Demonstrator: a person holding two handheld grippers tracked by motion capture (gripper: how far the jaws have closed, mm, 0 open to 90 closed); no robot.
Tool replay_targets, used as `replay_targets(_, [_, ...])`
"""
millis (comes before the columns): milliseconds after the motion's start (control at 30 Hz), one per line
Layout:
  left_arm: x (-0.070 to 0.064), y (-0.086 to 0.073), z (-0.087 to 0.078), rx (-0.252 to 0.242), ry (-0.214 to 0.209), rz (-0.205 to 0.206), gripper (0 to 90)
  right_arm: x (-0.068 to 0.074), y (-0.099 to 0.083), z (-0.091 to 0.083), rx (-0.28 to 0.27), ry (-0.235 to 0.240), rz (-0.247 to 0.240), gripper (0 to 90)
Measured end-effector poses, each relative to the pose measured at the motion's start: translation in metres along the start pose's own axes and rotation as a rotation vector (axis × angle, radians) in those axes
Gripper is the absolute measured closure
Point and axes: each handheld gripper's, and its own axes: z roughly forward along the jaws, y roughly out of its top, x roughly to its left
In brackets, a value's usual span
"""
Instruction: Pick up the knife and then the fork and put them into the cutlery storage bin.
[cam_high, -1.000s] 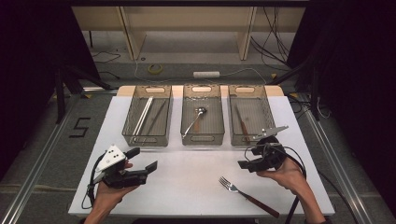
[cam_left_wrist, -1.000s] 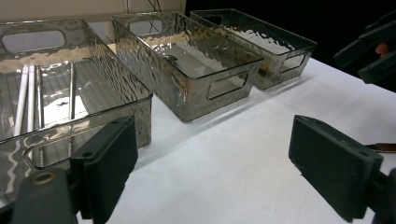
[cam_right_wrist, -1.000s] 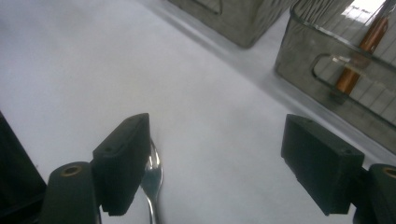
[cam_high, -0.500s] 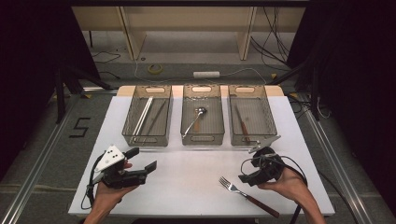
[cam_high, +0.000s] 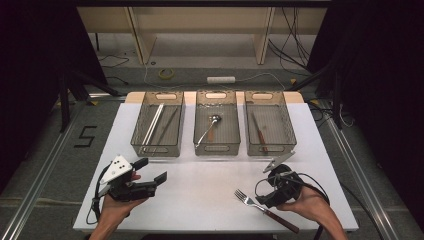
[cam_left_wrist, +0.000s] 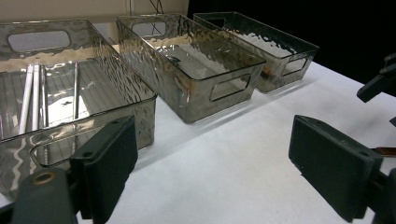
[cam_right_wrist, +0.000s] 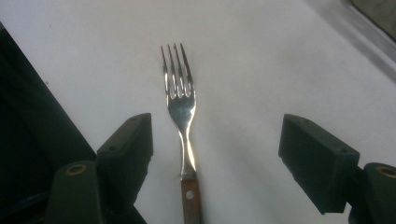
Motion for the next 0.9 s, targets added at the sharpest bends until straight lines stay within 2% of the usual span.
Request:
replay_targets(433, [0.001, -0.001, -0.002, -0.008, 0.007, -0.009, 15.1, 0.013, -0.009, 0.004, 0.108, -0.006, -0.049, 33.6])
replay_targets(900, [0.001, -0.001, -0.004, -0.005, 0.013, -0.006, 15.2, 0.016, -0.023, 0.021, 0.236, -0.026, -0.055, 46.0])
